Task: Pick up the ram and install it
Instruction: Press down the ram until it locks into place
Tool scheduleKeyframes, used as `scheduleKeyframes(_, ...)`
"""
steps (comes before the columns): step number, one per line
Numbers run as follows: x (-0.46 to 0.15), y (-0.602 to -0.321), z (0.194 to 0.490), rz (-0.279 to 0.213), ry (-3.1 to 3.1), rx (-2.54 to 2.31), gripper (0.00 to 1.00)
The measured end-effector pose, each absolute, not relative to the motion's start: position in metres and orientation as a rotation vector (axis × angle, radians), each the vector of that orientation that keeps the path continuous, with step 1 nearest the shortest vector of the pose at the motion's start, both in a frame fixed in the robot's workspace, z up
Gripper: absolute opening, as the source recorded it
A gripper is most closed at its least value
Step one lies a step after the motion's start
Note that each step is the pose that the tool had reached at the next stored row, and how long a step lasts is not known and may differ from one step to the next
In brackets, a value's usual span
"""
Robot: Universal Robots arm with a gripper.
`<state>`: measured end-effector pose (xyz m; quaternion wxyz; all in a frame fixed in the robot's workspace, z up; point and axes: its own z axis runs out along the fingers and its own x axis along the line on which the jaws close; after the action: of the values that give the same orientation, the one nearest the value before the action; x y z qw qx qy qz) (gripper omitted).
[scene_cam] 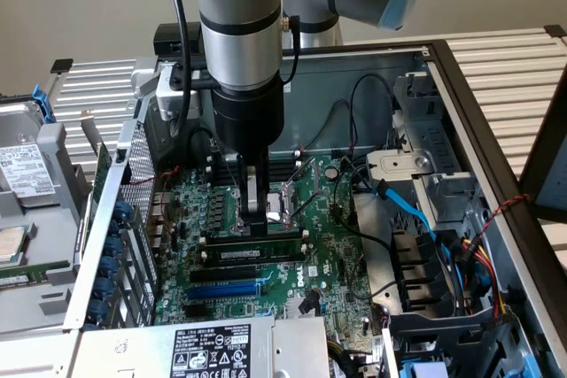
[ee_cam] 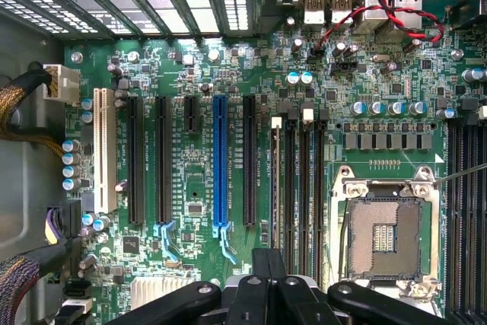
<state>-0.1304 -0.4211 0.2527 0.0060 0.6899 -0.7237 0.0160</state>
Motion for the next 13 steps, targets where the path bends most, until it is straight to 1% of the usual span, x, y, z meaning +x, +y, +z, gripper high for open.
scheduleKeyframes(13,-0.1305,-0.4211,0.2527,0.05,-2.433,1.965,0.11)
